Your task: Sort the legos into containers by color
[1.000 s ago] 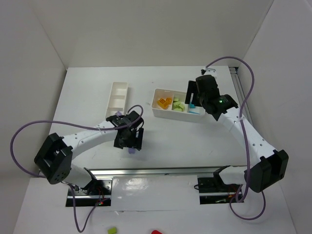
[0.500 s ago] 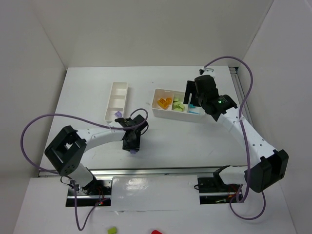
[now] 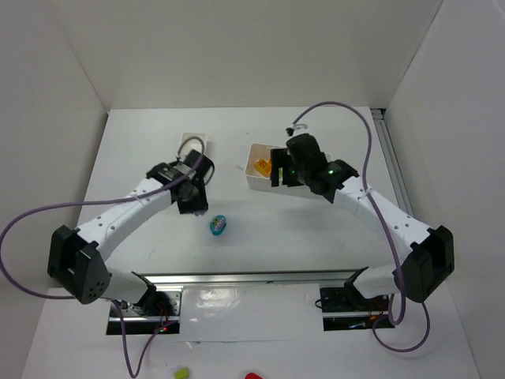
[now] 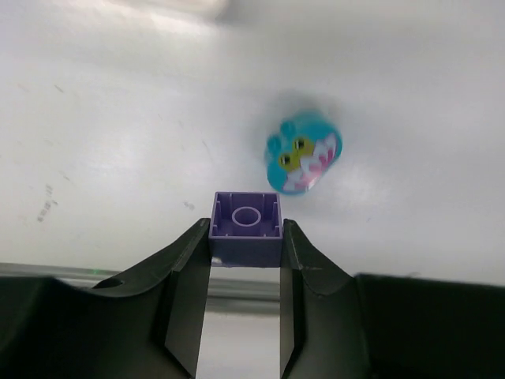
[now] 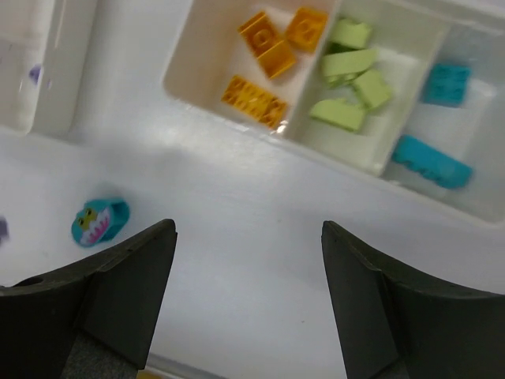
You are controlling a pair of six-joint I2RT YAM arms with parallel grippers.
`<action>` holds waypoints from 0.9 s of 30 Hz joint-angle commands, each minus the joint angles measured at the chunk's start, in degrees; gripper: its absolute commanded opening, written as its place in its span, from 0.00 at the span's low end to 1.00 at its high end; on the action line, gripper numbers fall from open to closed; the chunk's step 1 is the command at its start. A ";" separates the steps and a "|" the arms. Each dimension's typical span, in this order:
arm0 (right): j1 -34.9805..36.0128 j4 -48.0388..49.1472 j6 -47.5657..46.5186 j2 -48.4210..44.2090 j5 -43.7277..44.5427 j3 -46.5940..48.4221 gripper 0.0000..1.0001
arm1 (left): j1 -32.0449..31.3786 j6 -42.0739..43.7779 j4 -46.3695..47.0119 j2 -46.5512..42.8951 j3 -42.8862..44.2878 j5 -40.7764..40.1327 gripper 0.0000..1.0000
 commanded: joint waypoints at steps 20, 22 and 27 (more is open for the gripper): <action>27.01 29.60 -9.85 21.35 -2.98 -6.43 0.95 | 25.16 10.99 9.60 24.78 19.18 3.01 0.60; 27.01 30.13 -11.16 25.30 -3.60 -4.59 0.97 | 25.16 10.99 8.82 24.78 19.71 2.40 0.85; 27.01 31.45 -13.01 31.89 -5.96 -0.80 0.97 | 24.63 11.52 6.97 20.05 21.02 1.87 0.95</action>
